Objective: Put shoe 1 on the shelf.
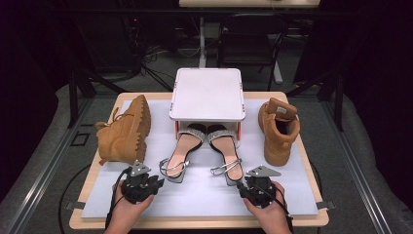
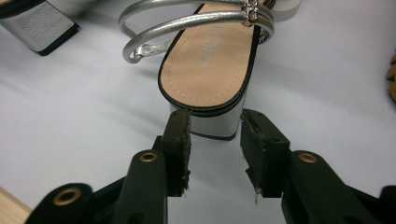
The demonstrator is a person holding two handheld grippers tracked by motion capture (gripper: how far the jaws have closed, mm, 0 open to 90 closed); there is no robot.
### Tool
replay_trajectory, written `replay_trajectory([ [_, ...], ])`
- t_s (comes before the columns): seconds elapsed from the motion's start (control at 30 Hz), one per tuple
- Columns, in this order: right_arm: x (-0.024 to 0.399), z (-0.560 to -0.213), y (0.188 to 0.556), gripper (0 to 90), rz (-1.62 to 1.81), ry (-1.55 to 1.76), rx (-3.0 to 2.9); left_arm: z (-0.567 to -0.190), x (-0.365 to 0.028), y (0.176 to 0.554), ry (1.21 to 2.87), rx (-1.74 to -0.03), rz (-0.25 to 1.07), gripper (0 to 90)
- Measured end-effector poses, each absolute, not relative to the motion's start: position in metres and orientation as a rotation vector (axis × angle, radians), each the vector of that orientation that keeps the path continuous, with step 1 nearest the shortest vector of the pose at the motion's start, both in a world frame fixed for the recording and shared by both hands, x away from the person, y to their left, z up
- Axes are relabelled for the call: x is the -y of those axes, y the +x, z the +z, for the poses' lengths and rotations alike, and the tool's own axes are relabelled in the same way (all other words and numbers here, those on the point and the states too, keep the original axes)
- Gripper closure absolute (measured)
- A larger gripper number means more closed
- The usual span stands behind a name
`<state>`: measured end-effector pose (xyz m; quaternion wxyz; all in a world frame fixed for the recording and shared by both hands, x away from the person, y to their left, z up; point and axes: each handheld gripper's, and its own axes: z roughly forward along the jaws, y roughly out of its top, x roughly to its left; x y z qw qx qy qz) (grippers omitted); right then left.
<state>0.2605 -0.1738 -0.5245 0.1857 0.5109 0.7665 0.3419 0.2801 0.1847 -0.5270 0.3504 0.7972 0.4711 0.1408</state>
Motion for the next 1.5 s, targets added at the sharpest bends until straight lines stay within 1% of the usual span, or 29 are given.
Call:
replay_trajectory([
  [0.13, 0.171, -0.525, 0.259, 73.3, 0.960, 1.412, -2.190, -0.532, -0.180, 0.281, 2.077, -1.206, 0.366, 79.6],
  [0.23, 0.169, -0.526, 0.258, 82.1, 0.949, 1.417, -2.198, -0.533, -0.176, 0.282, 2.083, -1.190, 0.353, 87.0],
  [0.3, 0.169, -0.526, 0.259, 86.0, 0.955, 1.423, -2.207, -0.534, -0.172, 0.283, 2.091, -1.178, 0.350, 89.3],
  [0.4, 0.169, -0.528, 0.261, 89.3, 0.946, 1.435, -2.217, -0.535, -0.168, 0.285, 2.092, -1.175, 0.361, 90.0],
  [1.5, 0.164, -0.530, 0.262, 90.0, 0.987, 1.458, -2.224, -0.530, -0.166, 0.289, 2.075, -1.185, 0.347, 90.0],
])
